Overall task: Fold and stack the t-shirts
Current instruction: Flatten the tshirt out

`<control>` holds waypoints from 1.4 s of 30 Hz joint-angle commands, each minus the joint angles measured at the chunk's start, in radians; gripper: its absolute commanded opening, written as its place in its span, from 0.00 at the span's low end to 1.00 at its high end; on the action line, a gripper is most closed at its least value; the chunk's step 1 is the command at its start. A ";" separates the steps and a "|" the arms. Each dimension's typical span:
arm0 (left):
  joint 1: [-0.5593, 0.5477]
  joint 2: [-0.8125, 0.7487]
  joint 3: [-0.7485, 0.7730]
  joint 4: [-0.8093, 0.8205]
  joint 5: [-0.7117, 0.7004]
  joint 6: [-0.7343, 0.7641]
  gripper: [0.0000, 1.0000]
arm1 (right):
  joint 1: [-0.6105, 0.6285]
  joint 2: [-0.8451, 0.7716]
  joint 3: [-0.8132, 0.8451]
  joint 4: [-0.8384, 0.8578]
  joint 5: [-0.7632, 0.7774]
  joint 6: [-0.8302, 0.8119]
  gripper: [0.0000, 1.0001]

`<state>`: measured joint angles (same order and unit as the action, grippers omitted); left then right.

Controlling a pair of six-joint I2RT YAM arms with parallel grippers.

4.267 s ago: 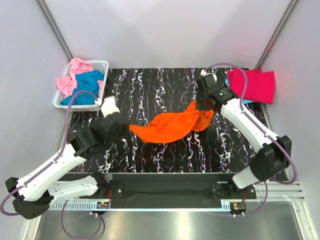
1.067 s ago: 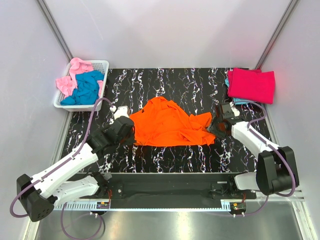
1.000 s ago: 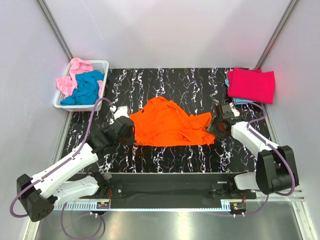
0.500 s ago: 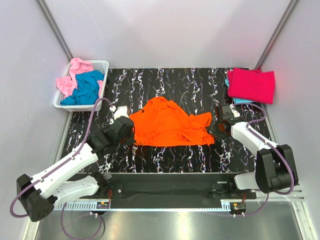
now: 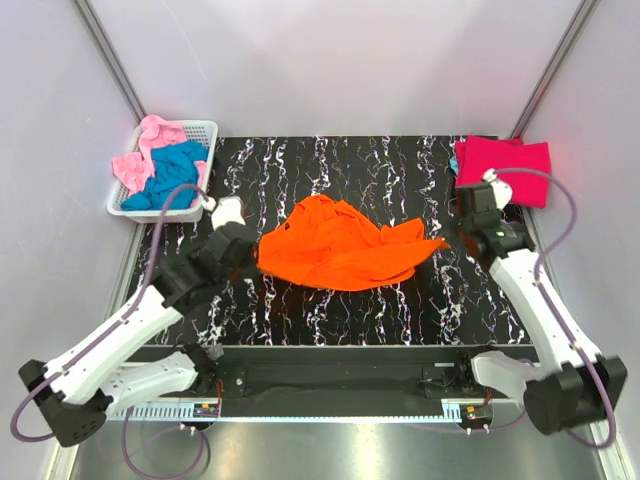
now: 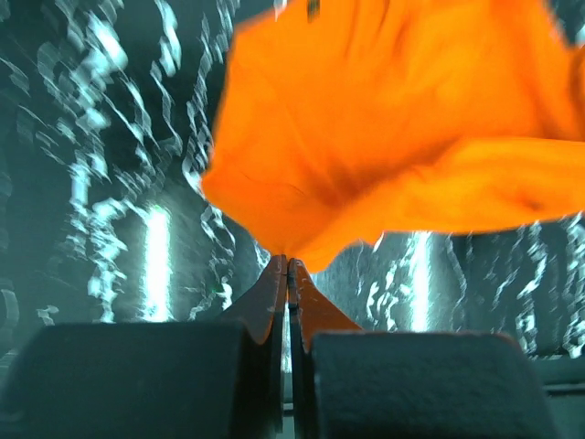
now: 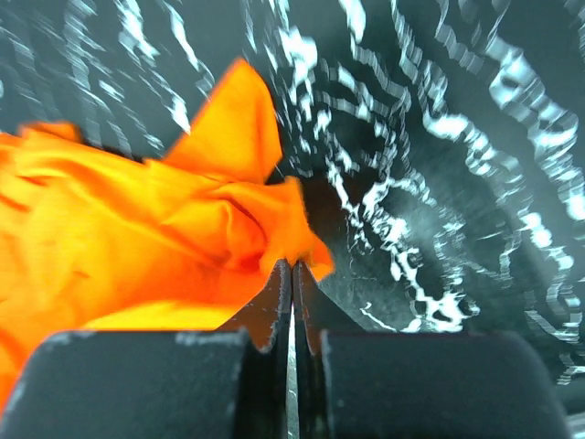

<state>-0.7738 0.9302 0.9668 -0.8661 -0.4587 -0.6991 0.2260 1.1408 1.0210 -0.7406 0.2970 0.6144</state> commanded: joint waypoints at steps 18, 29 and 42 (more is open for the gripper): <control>0.290 0.444 1.015 -0.053 0.103 0.214 0.00 | -0.017 0.163 0.763 -0.120 0.057 -0.456 0.00; 0.672 1.056 1.475 0.002 0.523 0.170 0.00 | -0.200 0.741 1.160 0.010 -0.294 -0.424 0.00; 0.679 0.711 1.158 0.507 0.511 0.384 0.00 | -0.220 0.823 1.571 -0.035 -0.570 -0.486 0.00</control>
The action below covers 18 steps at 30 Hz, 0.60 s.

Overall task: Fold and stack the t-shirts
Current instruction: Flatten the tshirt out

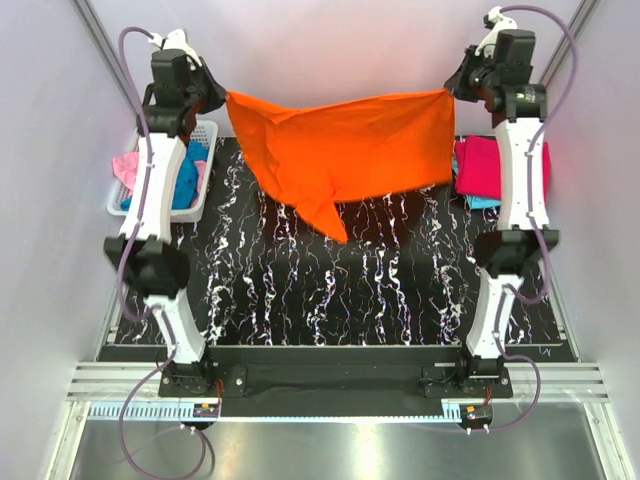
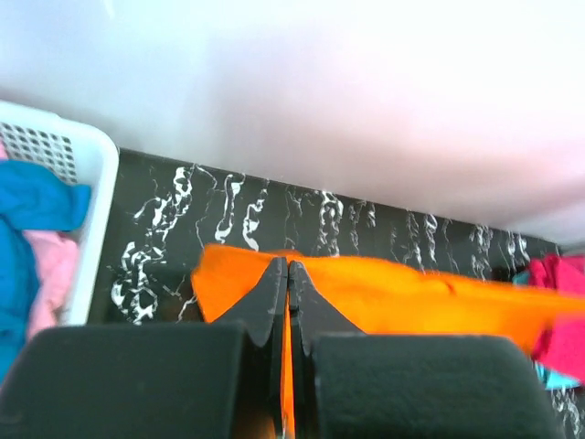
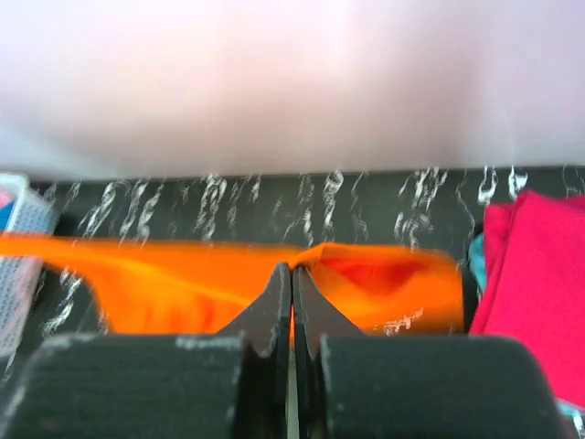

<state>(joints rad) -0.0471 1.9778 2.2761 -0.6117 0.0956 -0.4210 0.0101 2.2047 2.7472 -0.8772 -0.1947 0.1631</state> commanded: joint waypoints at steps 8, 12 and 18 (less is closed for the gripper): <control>-0.089 -0.721 -0.616 0.214 -0.080 0.047 0.00 | -0.004 -0.838 -1.024 0.319 0.031 0.088 0.00; -0.143 -0.905 -1.026 0.164 -0.123 -0.074 0.00 | -0.004 -0.997 -1.441 0.317 0.063 0.214 0.00; -0.178 -1.103 -1.282 0.119 -0.260 -0.117 0.00 | -0.004 -1.160 -1.658 0.314 0.231 0.253 0.00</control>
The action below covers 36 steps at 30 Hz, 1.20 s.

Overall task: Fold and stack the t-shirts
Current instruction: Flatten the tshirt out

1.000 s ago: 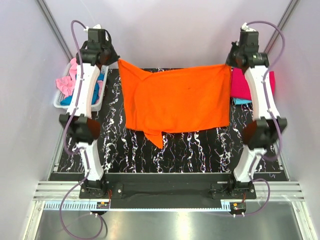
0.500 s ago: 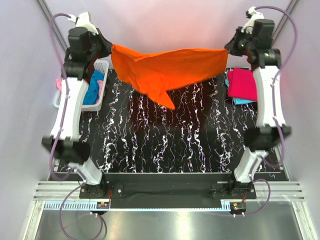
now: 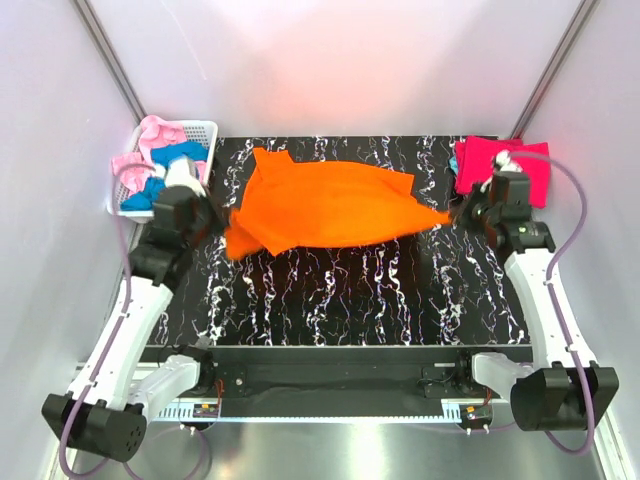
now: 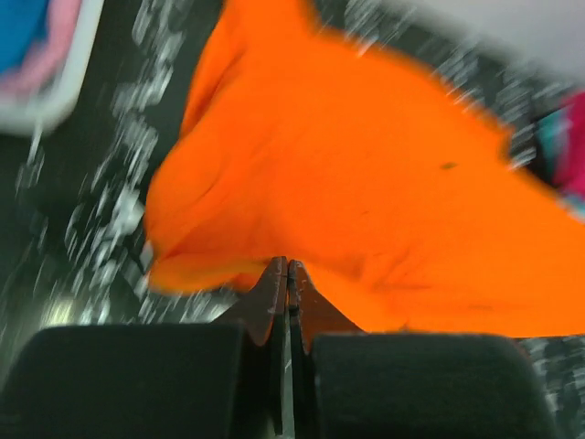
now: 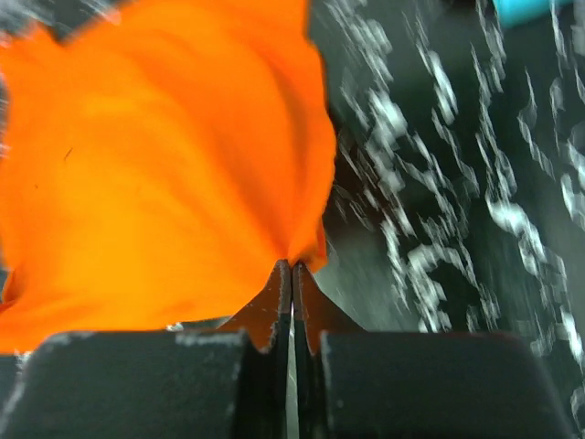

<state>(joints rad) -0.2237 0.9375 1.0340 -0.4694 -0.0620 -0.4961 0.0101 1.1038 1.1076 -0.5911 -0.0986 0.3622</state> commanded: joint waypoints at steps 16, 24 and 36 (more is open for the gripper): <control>-0.003 0.181 -0.081 -0.126 -0.099 -0.113 0.00 | -0.004 0.059 -0.143 0.027 0.105 0.121 0.00; -0.003 0.410 0.123 -0.117 -0.107 -0.139 0.00 | -0.004 0.304 -0.013 0.097 0.106 0.110 0.00; 0.161 1.390 1.560 -0.354 0.151 -0.039 0.00 | -0.045 1.417 1.744 -0.401 -0.105 -0.048 0.00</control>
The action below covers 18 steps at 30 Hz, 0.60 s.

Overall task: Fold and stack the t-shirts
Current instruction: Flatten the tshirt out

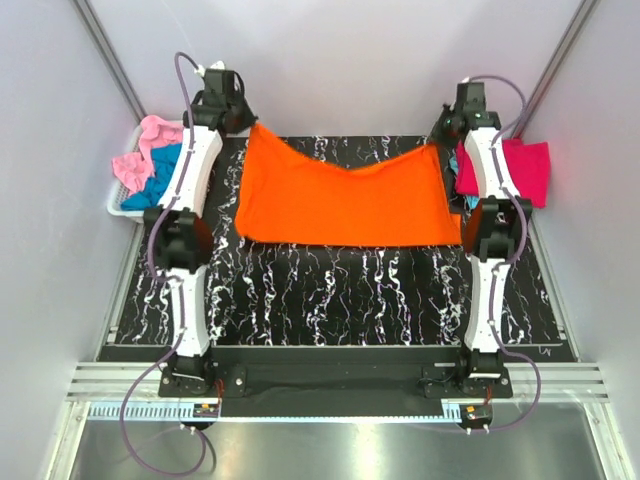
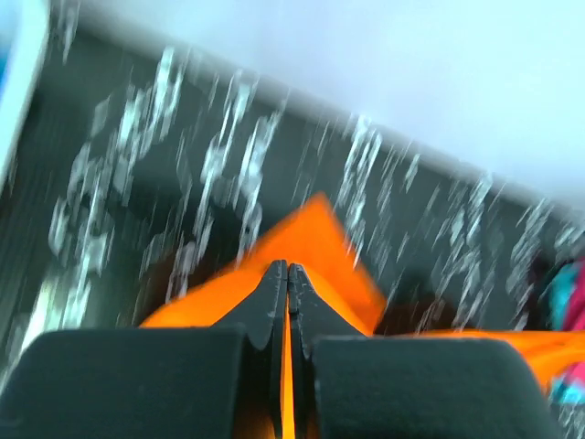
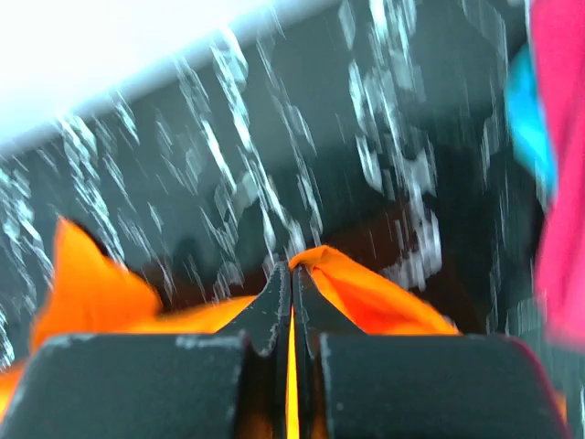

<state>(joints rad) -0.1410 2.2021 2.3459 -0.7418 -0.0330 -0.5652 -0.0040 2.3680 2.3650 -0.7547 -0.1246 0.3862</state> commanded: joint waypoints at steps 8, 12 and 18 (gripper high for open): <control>0.118 -0.400 -0.482 0.462 0.117 0.183 0.00 | -0.042 -0.189 0.062 0.096 -0.213 -0.167 0.00; 0.118 -0.545 -0.559 0.447 0.073 0.228 0.00 | -0.040 -0.528 -0.332 0.316 -0.165 -0.148 0.00; 0.115 -0.602 -0.527 0.328 0.036 0.234 0.00 | -0.042 -0.642 -0.424 0.267 -0.138 -0.165 0.00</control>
<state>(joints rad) -0.0376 1.6081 1.8000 -0.4412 0.0448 -0.3668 -0.0448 1.7775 1.9747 -0.5568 -0.2794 0.2501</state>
